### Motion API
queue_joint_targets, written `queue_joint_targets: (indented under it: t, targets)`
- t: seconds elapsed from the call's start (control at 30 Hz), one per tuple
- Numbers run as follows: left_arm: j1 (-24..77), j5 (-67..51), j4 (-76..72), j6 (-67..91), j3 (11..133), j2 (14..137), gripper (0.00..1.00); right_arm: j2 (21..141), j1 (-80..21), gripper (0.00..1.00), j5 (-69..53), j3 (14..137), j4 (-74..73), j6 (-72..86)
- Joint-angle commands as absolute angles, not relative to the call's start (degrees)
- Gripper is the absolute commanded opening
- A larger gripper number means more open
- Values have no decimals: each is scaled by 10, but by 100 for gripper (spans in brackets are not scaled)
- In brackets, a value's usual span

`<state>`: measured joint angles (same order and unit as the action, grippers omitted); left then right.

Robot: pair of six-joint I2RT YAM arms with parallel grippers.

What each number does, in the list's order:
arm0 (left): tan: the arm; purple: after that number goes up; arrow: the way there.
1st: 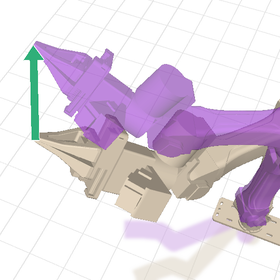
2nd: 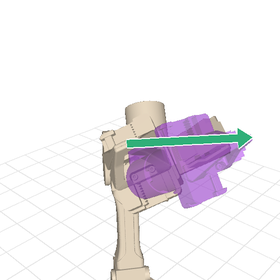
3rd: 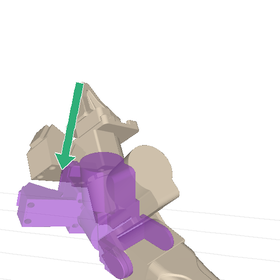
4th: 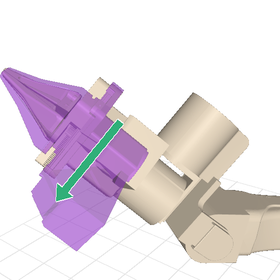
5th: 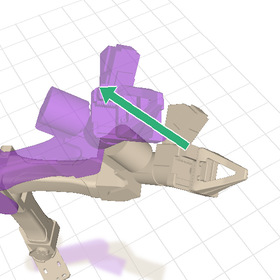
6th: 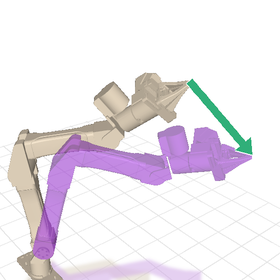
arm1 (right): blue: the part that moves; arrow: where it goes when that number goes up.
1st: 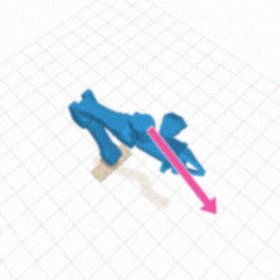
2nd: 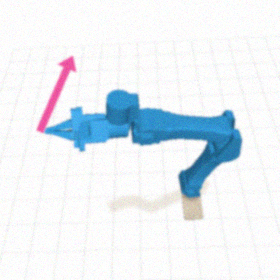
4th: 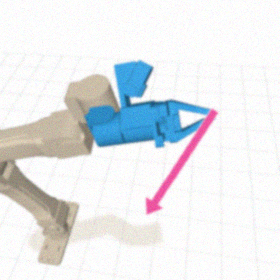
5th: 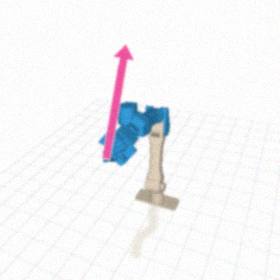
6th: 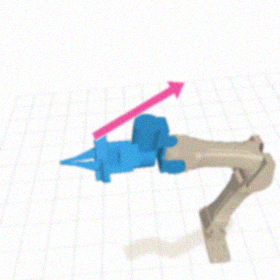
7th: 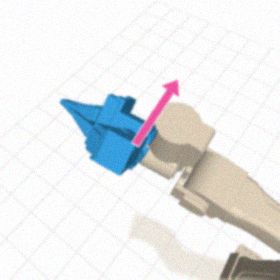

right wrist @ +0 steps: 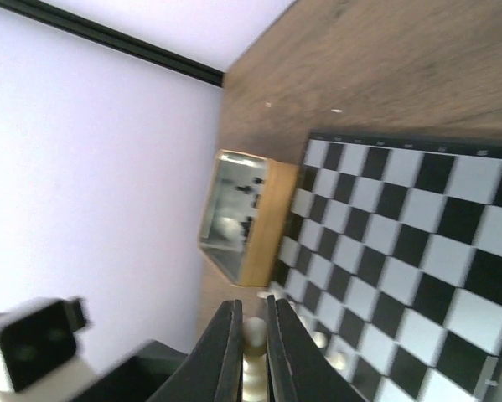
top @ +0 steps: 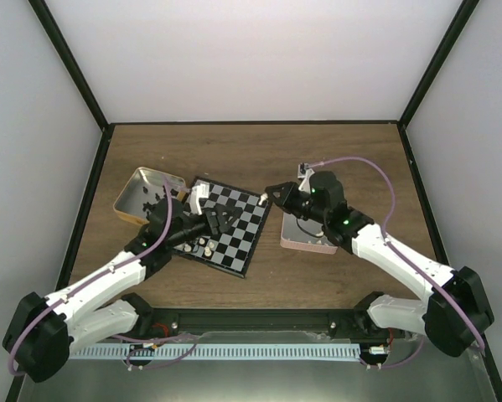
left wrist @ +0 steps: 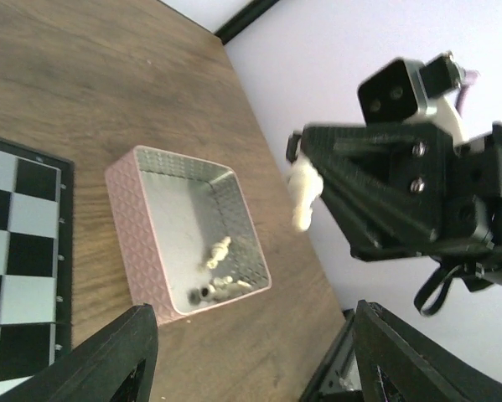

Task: Set up the chess pieces on the board
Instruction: Pick up the chess piece from the storage box.

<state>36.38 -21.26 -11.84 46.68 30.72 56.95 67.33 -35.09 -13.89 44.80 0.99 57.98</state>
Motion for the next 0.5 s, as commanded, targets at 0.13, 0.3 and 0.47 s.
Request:
queue_joint_targets:
  t: [0.13,0.3,0.47]
  targets:
    - [413,-132,-273,486,288,573,65,683,-355,7,-209,451,140,803]
    - [429,-80,-322,464,293,590,65,694,-361,7,-222,456,140,865]
    - [436,-75,-338,462,306,620,65,698,-366,8,-223,466,131,875]
